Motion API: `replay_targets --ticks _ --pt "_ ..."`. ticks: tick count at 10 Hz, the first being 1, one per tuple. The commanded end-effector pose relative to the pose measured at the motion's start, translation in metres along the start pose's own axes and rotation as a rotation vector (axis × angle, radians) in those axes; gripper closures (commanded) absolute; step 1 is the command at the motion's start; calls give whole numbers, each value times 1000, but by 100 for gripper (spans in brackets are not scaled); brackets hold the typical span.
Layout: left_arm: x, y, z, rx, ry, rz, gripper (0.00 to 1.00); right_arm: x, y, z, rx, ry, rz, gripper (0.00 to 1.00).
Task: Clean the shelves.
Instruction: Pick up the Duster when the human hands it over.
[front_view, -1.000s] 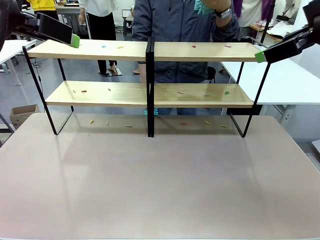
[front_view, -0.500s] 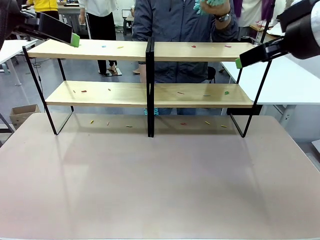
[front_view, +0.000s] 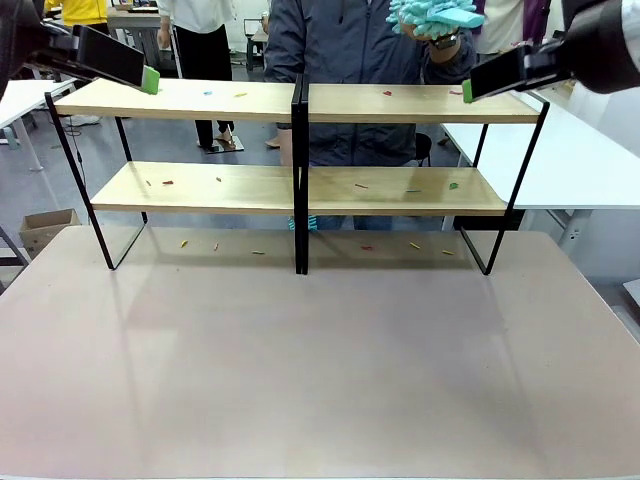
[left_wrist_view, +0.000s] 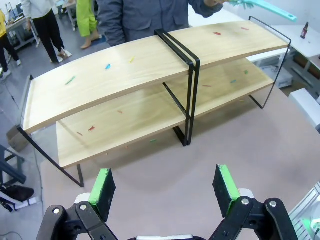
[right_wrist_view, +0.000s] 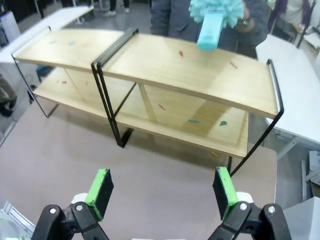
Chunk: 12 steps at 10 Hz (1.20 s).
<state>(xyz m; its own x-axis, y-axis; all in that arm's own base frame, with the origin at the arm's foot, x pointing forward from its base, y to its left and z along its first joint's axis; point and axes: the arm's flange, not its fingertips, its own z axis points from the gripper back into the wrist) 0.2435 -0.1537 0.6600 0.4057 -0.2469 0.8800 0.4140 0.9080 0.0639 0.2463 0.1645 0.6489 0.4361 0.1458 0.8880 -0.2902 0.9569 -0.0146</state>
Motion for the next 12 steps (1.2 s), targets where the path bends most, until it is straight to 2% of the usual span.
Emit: replay_targets --ticks 1,12 --pt "0 0 0 0 -10 -1 0 -4 9 9 -8 -29 -18 0" --pt "0 0 0 0 -10 -1 0 -4 5 -7 -13 20 2 0"
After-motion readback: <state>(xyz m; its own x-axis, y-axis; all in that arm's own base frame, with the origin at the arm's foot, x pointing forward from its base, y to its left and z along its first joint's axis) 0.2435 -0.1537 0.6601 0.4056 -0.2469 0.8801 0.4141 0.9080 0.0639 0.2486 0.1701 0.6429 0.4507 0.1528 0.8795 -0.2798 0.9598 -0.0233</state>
